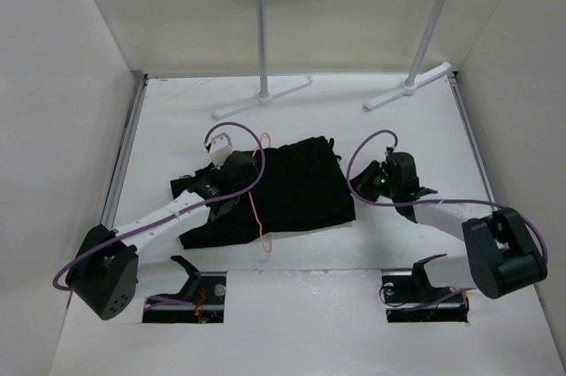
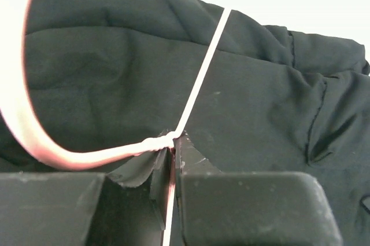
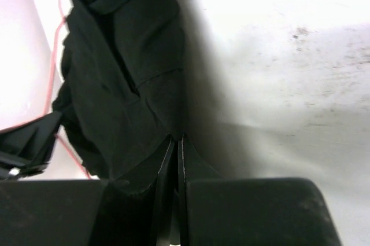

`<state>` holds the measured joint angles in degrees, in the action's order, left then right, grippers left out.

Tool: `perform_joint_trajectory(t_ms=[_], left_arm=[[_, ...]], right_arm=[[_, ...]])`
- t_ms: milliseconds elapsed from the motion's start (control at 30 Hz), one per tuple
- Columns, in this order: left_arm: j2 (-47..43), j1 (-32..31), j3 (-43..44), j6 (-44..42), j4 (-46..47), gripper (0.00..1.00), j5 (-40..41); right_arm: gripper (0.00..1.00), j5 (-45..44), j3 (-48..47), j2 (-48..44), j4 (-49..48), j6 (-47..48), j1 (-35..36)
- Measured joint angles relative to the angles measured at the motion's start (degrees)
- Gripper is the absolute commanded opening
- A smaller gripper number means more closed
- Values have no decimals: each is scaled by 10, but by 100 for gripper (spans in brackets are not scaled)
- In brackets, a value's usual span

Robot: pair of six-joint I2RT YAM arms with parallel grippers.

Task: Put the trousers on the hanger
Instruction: Place the trousers on the hanger, then place the hanger at the clothesline.

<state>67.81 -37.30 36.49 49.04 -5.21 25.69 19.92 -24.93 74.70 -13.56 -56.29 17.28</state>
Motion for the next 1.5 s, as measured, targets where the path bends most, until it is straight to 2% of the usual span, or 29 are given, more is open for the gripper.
perform_joint_trajectory(t_ms=[267,633,700,833,900,1033,1067,1200,1267,1433,1500], left_arm=[[11,-39,73,-37,-50,1,53],[18,-53,107,-58,-81,1,92],[18,-57,128,-65,-92,1,92],[18,-64,199,-82,-126,0,92],[19,-70,249,-94,-143,0,93],[27,-82,348,-117,-164,0,85],[31,-84,369,-121,-169,0,81],[65,-91,461,-144,-189,0,53],[85,-93,496,-154,-196,0,33],[131,-98,565,-167,-221,0,-22],[143,-102,583,-169,-227,0,-37]], right_arm=[[9,-4,5,27,0,0,0],[11,-7,5,35,0,2,0],[17,-7,5,34,1,2,0],[47,-8,5,3,31,10,0],[55,-13,-3,-43,71,25,0],[61,-28,-66,-154,163,69,-1],[60,-33,-94,-180,185,82,-1],[46,-43,-214,-240,238,123,6],[45,-41,-272,-244,245,135,32],[60,-16,-377,-201,238,153,159],[64,-10,-397,-172,233,158,201]])
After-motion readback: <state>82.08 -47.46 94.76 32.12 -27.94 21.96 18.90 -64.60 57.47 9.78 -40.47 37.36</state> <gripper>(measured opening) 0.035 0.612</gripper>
